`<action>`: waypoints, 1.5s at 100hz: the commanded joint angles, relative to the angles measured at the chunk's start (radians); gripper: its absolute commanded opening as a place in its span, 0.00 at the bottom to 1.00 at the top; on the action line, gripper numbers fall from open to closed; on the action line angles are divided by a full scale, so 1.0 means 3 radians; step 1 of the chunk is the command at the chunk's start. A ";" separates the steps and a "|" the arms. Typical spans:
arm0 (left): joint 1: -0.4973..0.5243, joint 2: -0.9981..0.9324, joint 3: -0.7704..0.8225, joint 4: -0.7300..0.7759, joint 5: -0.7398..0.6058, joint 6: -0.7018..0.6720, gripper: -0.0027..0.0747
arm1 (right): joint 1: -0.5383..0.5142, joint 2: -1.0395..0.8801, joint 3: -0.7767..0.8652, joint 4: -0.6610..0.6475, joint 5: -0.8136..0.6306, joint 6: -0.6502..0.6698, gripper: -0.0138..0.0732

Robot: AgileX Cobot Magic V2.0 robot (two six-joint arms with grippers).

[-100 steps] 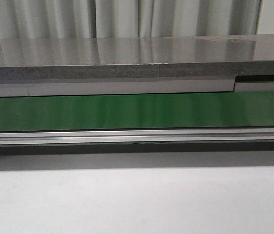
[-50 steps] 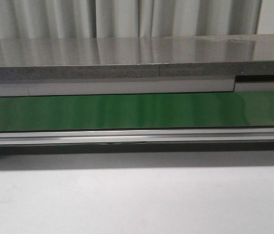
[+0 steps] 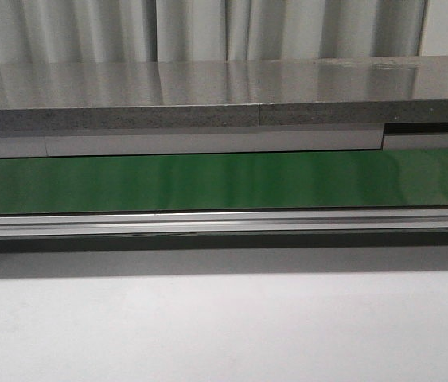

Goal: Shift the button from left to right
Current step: 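Close the left gripper on the button's black base and lift it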

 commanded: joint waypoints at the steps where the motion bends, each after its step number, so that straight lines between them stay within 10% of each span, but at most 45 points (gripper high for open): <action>1: 0.0196 0.0343 -0.0286 0.0023 -0.0152 0.0061 0.69 | 0.0005 -0.0065 -0.0049 -0.0003 -0.0281 -0.0015 0.08; 66: 0.1033 0.2619 -0.1359 0.0016 0.0072 0.0638 0.69 | 0.0005 -0.0065 -0.0049 -0.0003 -0.0281 -0.0015 0.08; 150: 0.1052 0.3369 -0.1477 -0.0291 0.0072 0.0937 0.66 | 0.0005 -0.0065 -0.0049 -0.0003 -0.0281 -0.0015 0.08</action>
